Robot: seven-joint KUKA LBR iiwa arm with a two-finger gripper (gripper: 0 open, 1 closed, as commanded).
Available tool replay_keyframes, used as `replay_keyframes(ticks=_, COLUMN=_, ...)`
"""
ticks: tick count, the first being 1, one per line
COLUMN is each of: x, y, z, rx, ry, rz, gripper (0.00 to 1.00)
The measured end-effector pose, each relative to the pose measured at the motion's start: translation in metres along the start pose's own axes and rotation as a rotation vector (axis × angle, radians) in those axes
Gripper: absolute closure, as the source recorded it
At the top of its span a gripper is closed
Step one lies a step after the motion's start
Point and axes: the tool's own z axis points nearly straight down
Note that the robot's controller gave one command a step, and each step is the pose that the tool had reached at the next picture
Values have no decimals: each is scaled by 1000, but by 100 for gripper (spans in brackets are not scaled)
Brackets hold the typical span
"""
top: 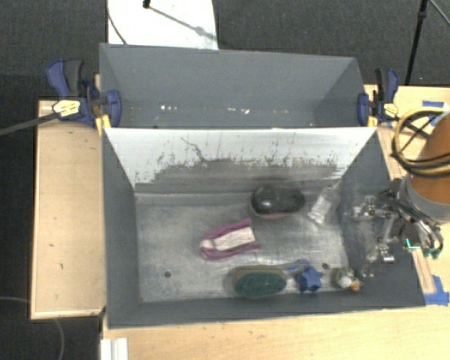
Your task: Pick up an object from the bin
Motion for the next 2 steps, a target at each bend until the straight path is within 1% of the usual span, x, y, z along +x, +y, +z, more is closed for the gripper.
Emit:
replay_keyframes(ticks=1, x=-4, y=51, z=54, rx=-2, ry=-2, rz=-91, gripper=0)
replay_keyframes(ticks=2, x=-4, y=69, z=90, rx=5, ry=-9, rz=-315, gripper=0)
